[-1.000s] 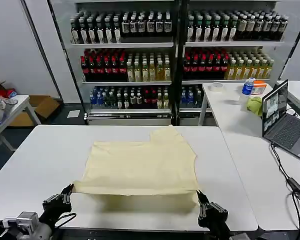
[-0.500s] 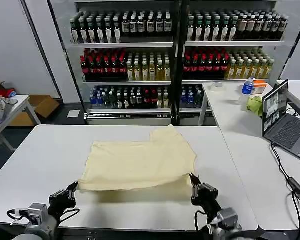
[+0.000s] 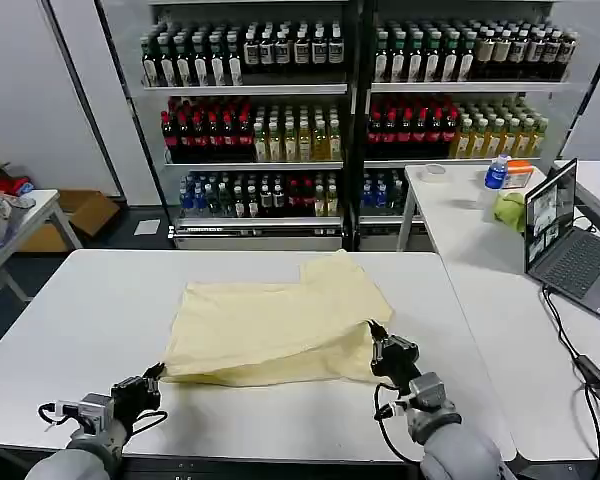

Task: Fold and organize the clothes.

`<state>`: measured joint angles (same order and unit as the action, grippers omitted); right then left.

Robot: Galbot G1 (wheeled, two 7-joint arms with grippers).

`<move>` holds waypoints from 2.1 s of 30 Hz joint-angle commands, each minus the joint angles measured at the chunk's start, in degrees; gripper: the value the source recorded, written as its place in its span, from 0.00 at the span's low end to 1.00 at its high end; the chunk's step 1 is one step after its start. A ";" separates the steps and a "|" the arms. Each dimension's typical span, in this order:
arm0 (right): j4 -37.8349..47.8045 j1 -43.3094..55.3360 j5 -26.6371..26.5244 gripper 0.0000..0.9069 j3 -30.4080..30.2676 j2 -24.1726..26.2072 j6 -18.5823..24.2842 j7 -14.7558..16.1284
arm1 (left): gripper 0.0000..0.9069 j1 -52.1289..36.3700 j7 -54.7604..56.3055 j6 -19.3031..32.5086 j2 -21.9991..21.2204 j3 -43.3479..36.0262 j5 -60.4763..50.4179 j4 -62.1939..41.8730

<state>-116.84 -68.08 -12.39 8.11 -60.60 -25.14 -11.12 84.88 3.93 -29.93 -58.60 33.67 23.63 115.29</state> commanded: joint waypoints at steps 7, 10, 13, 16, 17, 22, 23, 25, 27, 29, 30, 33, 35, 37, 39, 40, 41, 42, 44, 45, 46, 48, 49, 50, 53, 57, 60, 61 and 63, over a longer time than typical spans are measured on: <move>2.07 -0.46 3.55 1.00 -0.86 -2.24 -0.45 0.29 | 1.00 -3.22 -0.47 1.51 0.11 -1.93 -0.26 -3.37; 0.62 -2.49 3.88 1.00 0.53 -2.47 -0.05 0.29 | 1.00 -3.08 -0.51 2.57 -0.13 -1.87 -0.10 -3.04; -1.23 -5.77 4.30 1.00 2.35 -2.74 0.28 0.33 | 1.00 -2.86 -0.34 3.37 -0.25 -1.77 0.25 -2.89; -3.24 -9.89 4.70 1.00 4.32 -3.19 0.59 0.29 | 1.00 -2.57 -0.14 3.93 -0.40 -1.58 0.64 -2.55; -3.87 -11.08 4.70 1.00 4.92 -3.37 0.58 0.20 | 1.00 -2.41 -0.07 4.05 -0.50 -1.54 0.70 -2.45; -6.31 -16.44 3.69 1.00 8.76 -4.44 0.26 -0.70 | 1.00 -0.39 0.00 4.68 -1.40 -0.54 1.32 -1.32; -6.72 -17.69 2.50 1.00 9.81 -4.81 -0.19 -1.11 | 1.00 0.00 0.01 4.71 -1.55 -0.37 1.44 -1.09; -6.75 -18.83 0.68 1.00 11.29 -5.44 -1.03 -2.08 | 1.00 1.35 -0.07 4.94 -1.84 0.02 1.58 -0.25; -6.16 -19.30 -1.37 1.00 12.33 -6.14 -1.90 -3.09 | 1.00 1.96 -0.08 4.98 -1.90 0.15 1.80 -0.10; -5.51 -19.48 -2.37 1.00 12.86 -6.50 -2.71 -3.68 | 1.00 2.01 -0.06 4.96 -1.87 0.09 2.12 -0.36; -5.18 -19.38 -2.67 1.00 12.92 -6.64 -2.88 -3.93 | 1.00 1.91 -0.05 4.94 -1.87 -0.03 2.17 -0.69; -4.26 -18.23 -3.66 1.00 12.45 -7.13 -3.78 -4.36 | 1.00 1.15 -0.07 4.85 -1.78 -0.48 2.24 -1.38; -3.38 -17.17 -4.08 1.00 11.98 -7.39 -4.31 -4.70 | 1.00 0.50 -0.04 4.79 -1.60 -0.80 2.37 -2.13; -2.27 -15.58 -4.37 1.00 11.26 -7.78 -4.83 -4.96 | 1.00 -0.57 -0.03 4.69 -1.34 -1.24 2.93 -3.09; -1.44 -14.58 -4.71 1.00 10.63 -8.12 -5.27 -5.14 | 1.00 -1.59 0.02 4.57 -1.05 -1.66 3.33 -4.02; -1.00 -14.10 -4.94 1.00 10.30 -8.25 -5.57 -5.23 | 1.00 -2.08 0.02 4.55 -0.92 -1.80 3.38 -4.47; -0.43 -13.52 -5.24 1.00 10.05 -8.50 -5.71 -5.32 | 1.00 -2.37 0.03 4.51 -0.74 -2.02 3.54 -4.92; 0.05 -13.16 -5.44 1.00 9.72 -8.70 -5.91 -5.40 | 1.00 -3.02 0.04 4.48 -0.64 -2.33 3.58 -5.31; 0.47 -12.64 -5.43 1.00 9.34 -8.98 -6.04 -5.34 | 1.00 -3.83 0.12 4.37 -0.43 -2.64 3.70 -6.05; 0.72 -12.31 -5.43 1.00 9.04 -9.12 -6.14 -5.29 | 1.00 -4.14 0.19 4.28 -0.37 -2.75 3.77 -6.38; 0.86 -12.12 -5.45 1.00 8.91 -9.24 -6.19 -5.25 | 1.00 -4.47 0.25 4.17 -0.33 -2.88 3.89 -6.64; 1.45 -11.49 -5.62 1.00 8.46 -9.41 -6.25 -5.04 | 0.98 -4.98 0.46 3.89 -0.28 -3.06 4.23 -7.14; 1.68 -11.22 -5.67 1.00 8.31 -9.47 -6.24 -5.00 | 0.88 -5.29 0.54 3.78 -0.28 -3.17 4.41 -7.45; 1.93 -10.93 -5.71 0.81 8.13 -9.53 -6.14 -4.89 | 0.59 -5.49 0.58 3.79 -0.27 -3.24 4.52 -7.68; 2.62 -10.16 -6.20 0.26 7.71 -9.62 -5.75 -4.61 | 0.09 -5.89 0.65 4.01 -0.22 -3.58 4.70 -8.13; 2.76 -10.43 -6.18 0.00 7.43 -9.52 -4.92 -3.93 | 0.01 -6.41 0.58 4.54 -0.22 -4.07 4.65 -8.57; 2.43 -10.95 -6.12 0.00 7.41 -9.43 -4.61 -3.64 | 0.01 -6.64 0.36 4.99 -0.27 -4.31 4.51 -8.83; 2.34 -11.09 -6.10 0.00 7.44 -9.41 -4.59 -3.62 | 0.01 -6.71 0.31 5.08 -0.27 -4.39 4.50 -9.15; 2.11 -11.34 -6.06 0.00 7.56 -9.40 -4.58 -3.64 | 0.01 -6.68 0.23 5.11 -0.30 -4.42 4.51 -9.39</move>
<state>-115.37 -79.76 -18.01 15.85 -69.76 -29.75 -14.88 78.94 3.98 -25.01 -58.96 29.48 28.07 106.61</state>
